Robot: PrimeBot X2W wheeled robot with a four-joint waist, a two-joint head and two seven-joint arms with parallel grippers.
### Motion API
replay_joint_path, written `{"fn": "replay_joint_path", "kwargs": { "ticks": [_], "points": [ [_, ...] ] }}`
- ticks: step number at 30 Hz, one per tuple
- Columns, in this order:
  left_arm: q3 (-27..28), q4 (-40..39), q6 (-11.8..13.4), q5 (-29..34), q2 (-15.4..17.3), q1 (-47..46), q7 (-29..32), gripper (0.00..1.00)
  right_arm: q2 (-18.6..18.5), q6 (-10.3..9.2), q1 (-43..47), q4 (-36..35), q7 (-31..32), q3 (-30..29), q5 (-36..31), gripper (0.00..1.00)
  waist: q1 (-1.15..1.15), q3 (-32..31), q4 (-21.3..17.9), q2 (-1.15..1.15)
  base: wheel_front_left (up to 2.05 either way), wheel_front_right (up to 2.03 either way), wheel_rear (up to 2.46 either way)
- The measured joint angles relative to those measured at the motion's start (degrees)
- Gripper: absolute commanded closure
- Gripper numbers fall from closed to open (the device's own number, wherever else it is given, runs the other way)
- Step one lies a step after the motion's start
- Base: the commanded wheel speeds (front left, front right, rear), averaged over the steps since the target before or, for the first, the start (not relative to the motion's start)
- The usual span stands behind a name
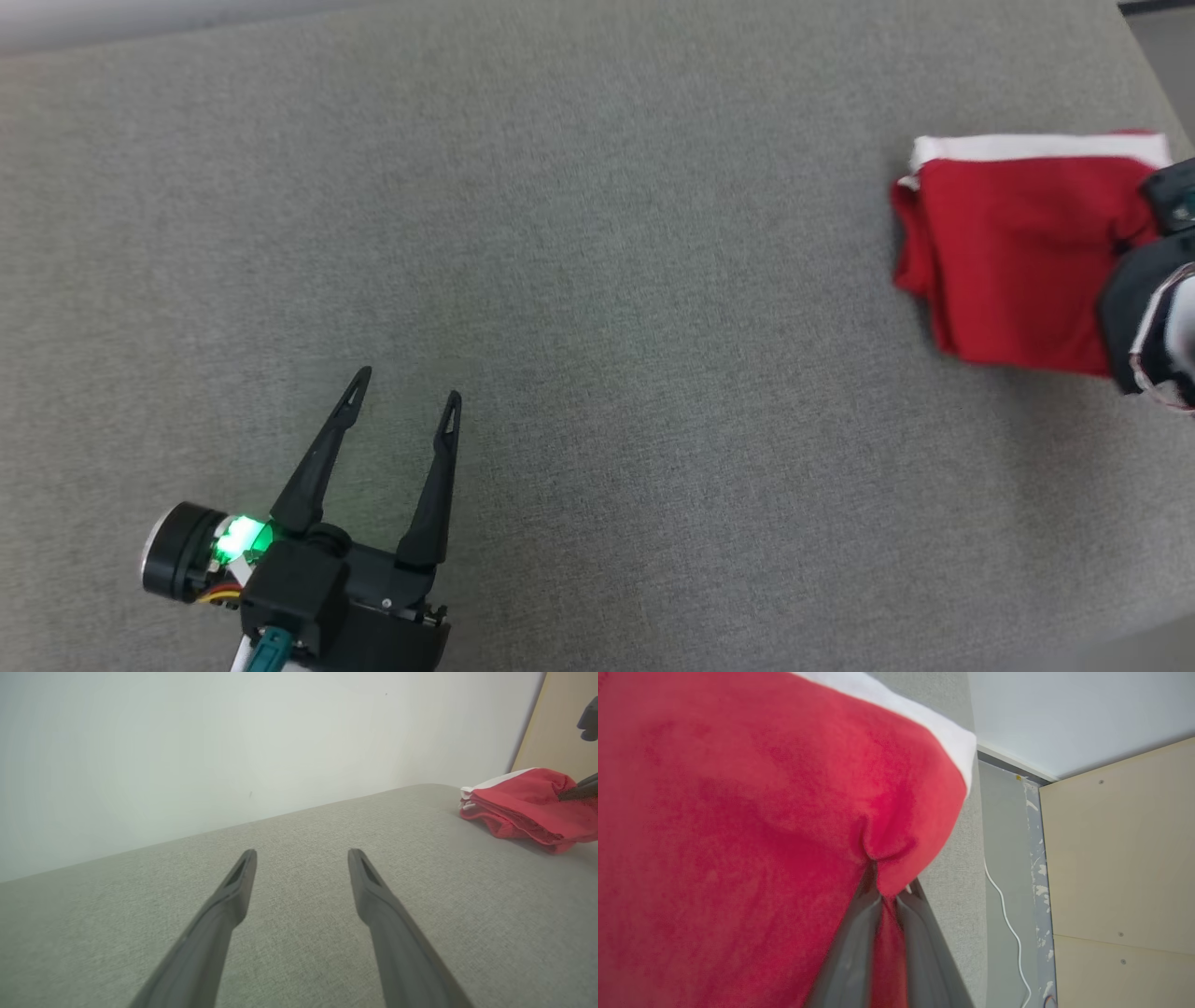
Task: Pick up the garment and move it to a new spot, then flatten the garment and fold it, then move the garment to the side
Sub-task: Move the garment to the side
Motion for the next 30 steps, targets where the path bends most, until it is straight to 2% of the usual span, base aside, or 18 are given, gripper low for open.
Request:
{"fn": "replay_joint_path", "kwargs": {
  "ticks": [5,14,18,21,26,30],
  "points": [
    [-2.35,-1.32,-0.34,0.38,0.79,-1.07,0.30,0.00,-4.72,0.00,-2.26,3.15,-10.45,0.58,-1.31,1.00,0.00,3.69,-0.60,0.00,0.00,0.00,0.00],
    [-2.20,-2.55,0.01,0.33,2.29,-1.40,1.01,0.00,-6.16,0.00,-6.14,8.53,-21.37,1.97,-3.96,1.00,0.00,8.07,-0.60,0.00,0.00,0.00,0.00],
    [-2.32,-2.66,0.03,0.13,2.41,-1.54,1.02,0.00,-5.78,0.00,-9.10,10.37,-24.31,0.20,-7.12,1.00,0.00,8.70,-1.02,0.00,0.00,0.00,0.00],
    [-2.64,-2.56,0.03,-0.10,2.38,-1.99,1.02,0.00,-4.38,0.00,-9.72,12.13,-27.04,-1.29,-9.42,0.00,0.00,8.74,-1.43,0.01,0.00,0.00,0.00],
    [-3.19,-1.88,0.03,-0.25,2.21,-2.80,1.00,0.00,-2.88,0.00,-11.13,14.66,-30.28,-3.54,-11.16,0.00,0.00,7.99,-1.48,0.00,0.00,0.00,0.00],
    [-3.53,-0.57,0.53,-1.18,1.44,-2.79,0.65,0.00,-1.65,0.00,-11.29,17.01,-34.18,-5.88,-10.11,0.00,-0.01,6.02,-0.80,0.00,0.00,0.00,0.00]
  ]
}}
